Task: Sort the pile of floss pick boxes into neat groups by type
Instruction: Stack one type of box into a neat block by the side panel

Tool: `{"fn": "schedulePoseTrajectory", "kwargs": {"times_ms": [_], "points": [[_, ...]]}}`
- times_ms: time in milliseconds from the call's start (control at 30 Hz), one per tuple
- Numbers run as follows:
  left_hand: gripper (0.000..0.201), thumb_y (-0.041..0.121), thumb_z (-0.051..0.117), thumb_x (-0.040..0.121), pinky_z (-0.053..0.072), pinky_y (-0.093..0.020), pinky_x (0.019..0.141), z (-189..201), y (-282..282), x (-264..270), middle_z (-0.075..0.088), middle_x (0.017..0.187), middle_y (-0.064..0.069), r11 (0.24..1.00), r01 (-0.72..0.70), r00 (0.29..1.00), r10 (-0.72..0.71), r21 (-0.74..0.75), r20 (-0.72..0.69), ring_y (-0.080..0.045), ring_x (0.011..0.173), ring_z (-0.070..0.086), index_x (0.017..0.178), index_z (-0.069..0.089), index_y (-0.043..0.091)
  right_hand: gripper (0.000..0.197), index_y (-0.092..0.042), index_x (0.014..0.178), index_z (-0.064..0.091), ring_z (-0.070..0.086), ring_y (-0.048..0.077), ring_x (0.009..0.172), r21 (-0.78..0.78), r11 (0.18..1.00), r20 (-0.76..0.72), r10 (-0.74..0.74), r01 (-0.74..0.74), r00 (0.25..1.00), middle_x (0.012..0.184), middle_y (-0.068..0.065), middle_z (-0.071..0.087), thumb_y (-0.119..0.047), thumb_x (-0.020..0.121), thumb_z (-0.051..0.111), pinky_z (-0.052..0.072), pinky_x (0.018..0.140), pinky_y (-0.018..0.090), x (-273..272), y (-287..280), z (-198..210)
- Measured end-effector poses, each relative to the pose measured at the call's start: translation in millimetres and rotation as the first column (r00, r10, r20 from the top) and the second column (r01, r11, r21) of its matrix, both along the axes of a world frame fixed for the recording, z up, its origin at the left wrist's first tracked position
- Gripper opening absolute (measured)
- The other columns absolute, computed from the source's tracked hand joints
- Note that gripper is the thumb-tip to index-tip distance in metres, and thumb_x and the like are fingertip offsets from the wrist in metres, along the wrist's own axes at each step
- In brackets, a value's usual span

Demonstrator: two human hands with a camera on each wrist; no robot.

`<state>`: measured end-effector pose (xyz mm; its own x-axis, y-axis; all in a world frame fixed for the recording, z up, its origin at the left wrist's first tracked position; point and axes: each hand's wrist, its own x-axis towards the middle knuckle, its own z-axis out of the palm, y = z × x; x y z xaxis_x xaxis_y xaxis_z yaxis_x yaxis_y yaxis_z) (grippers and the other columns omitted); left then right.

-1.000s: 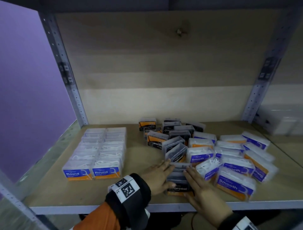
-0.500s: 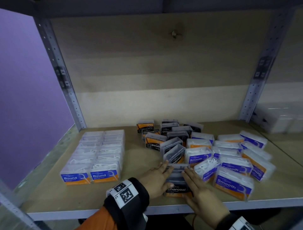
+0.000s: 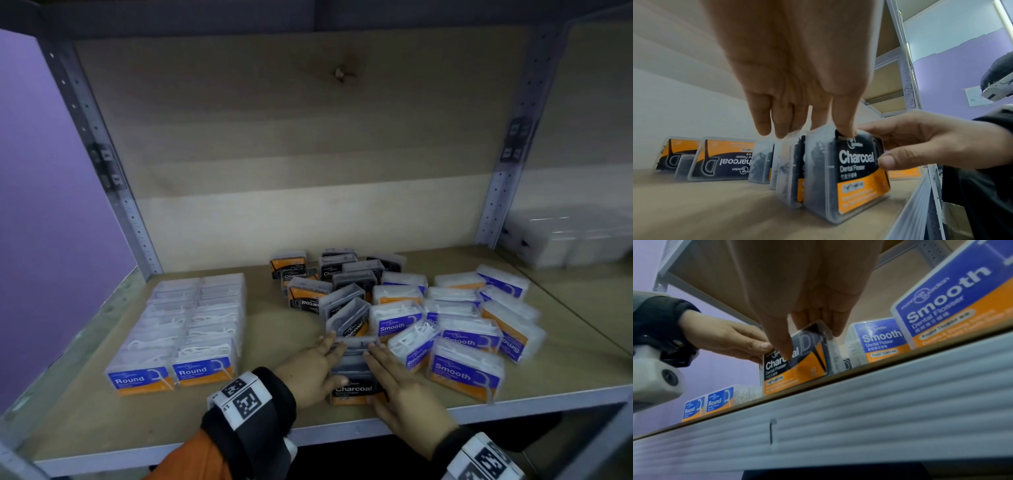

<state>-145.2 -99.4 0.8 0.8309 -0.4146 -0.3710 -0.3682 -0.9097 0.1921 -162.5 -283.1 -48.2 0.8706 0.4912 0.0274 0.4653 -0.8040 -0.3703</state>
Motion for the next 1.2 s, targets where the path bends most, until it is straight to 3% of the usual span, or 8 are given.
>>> {"fn": "schedulePoseTrajectory", "kwargs": {"times_ms": [167, 567, 833, 1033, 1100, 1167, 1200], "points": [[0.062, 0.035, 0.034, 0.102, 0.012, -0.028, 0.121, -0.9, -0.8, 0.1, -0.014, 0.159, -0.006, 1.000, -0.009, 1.000, 0.009, -0.020, 0.008, -0.019, 0.149, -0.003, 0.152, 0.002, 0.016, 0.065, -0.019, 0.151, 0.005, -0.010, 0.013, 0.148, -0.010, 1.000, 0.025, 0.012, -0.012, 1.000, 0.159, 0.000, -0.012, -0.034, 0.099, 0.041, -0.012, 0.107, 0.010, -0.6, 0.0, 0.5], [0.063, 0.035, 0.033, 0.102, 0.009, -0.025, 0.119, 1.4, -2.6, 0.6, -0.013, 0.159, -0.006, 1.000, 0.004, 1.000, -0.004, -0.002, 0.012, -0.018, 0.149, -0.005, 0.152, 0.001, 0.016, 0.062, -0.017, 0.151, 0.011, -0.005, 0.013, 0.149, -0.003, 1.000, 0.050, -0.007, 0.007, 0.999, 0.160, 0.001, -0.003, -0.032, 0.099, 0.041, -0.008, 0.108, 0.010, -2.6, -0.5, 7.0], [0.064, 0.037, 0.034, 0.101, 0.014, -0.024, 0.118, 6.2, -3.5, -0.1, -0.011, 0.160, -0.007, 0.999, 0.026, 0.999, -0.027, 0.041, 0.024, -0.019, 0.149, 0.002, 0.153, 0.001, 0.016, 0.064, -0.016, 0.152, 0.011, -0.004, 0.014, 0.149, -0.033, 0.999, 0.024, -0.024, 0.025, 0.999, 0.161, 0.002, -0.001, -0.030, 0.098, 0.043, 0.004, 0.119, 0.020, -3.1, -0.5, 9.8], [0.064, 0.041, 0.039, 0.099, 0.023, -0.027, 0.117, 17.9, -5.0, 4.5, 0.006, 0.160, -0.008, 0.988, 0.093, 0.992, -0.102, 0.125, 0.071, -0.020, 0.146, 0.019, 0.152, 0.013, 0.016, 0.064, -0.017, 0.152, 0.012, 0.000, 0.013, 0.149, -0.099, 0.995, 0.001, -0.005, 0.005, 1.000, 0.161, 0.000, -0.002, -0.031, 0.098, 0.043, 0.008, 0.121, 0.025, -4.9, -9.6, 17.3], [0.059, 0.043, 0.040, 0.098, 0.034, -0.031, 0.110, 24.1, -8.1, 8.9, 0.028, 0.154, -0.008, 0.983, 0.107, 0.989, -0.121, 0.151, 0.088, -0.022, 0.137, 0.036, 0.148, 0.027, 0.015, 0.064, -0.018, 0.152, 0.015, 0.002, 0.012, 0.149, -0.096, 0.995, 0.008, -0.015, 0.016, 1.000, 0.161, -0.002, 0.000, -0.031, 0.097, 0.044, 0.009, 0.120, 0.024, -6.8, -19.1, 19.7], [0.050, 0.043, 0.040, 0.098, 0.043, -0.027, 0.088, 31.5, -15.8, 15.3, 0.051, 0.128, -0.010, 0.977, 0.123, 0.984, -0.143, 0.173, 0.103, -0.020, 0.111, 0.052, 0.136, 0.045, 0.011, 0.064, -0.020, 0.152, 0.014, 0.002, 0.012, 0.149, -0.108, 0.993, 0.014, -0.047, 0.048, 0.999, 0.160, -0.004, 0.000, -0.028, 0.096, 0.045, 0.009, 0.120, 0.024, -7.4, -33.8, 21.9], [0.047, 0.043, 0.040, 0.098, 0.039, -0.025, 0.074, 35.5, -20.9, 18.2, 0.054, 0.115, -0.009, 0.974, 0.134, 0.982, -0.156, 0.183, 0.109, -0.019, 0.100, 0.052, 0.129, 0.051, 0.009, 0.065, -0.021, 0.152, 0.014, 0.001, 0.012, 0.149, -0.126, 0.989, 0.019, -0.072, 0.074, 0.997, 0.160, -0.004, -0.001, -0.027, 0.096, 0.045, 0.008, 0.120, 0.025, -7.6, -42.2, 23.2]]}}
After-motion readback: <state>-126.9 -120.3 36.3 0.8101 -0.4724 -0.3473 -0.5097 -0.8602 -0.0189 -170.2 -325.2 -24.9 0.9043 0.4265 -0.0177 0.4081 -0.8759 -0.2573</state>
